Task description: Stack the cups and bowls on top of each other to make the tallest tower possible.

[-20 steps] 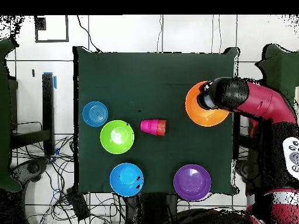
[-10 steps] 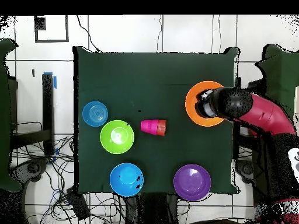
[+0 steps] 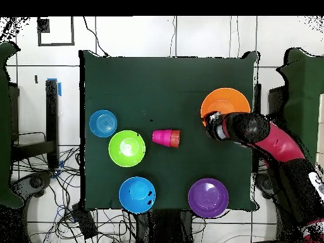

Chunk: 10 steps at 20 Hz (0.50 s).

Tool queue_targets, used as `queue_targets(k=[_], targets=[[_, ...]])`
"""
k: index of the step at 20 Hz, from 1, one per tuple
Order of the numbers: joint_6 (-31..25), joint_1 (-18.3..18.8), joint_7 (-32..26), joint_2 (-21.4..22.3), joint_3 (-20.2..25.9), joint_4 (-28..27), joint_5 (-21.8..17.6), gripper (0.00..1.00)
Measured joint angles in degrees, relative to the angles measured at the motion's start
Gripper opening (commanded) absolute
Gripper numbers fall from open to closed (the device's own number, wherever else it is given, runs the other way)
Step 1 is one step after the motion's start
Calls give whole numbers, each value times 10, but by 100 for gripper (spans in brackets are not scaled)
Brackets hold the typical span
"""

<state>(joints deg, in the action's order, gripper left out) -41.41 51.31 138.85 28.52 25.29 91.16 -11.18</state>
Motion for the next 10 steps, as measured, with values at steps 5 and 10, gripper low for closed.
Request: queue_targets(k=[5,10], targets=[[12,38,0,-31,42,23,0,100],[27,72,0,-65,87,35,-1,100]])
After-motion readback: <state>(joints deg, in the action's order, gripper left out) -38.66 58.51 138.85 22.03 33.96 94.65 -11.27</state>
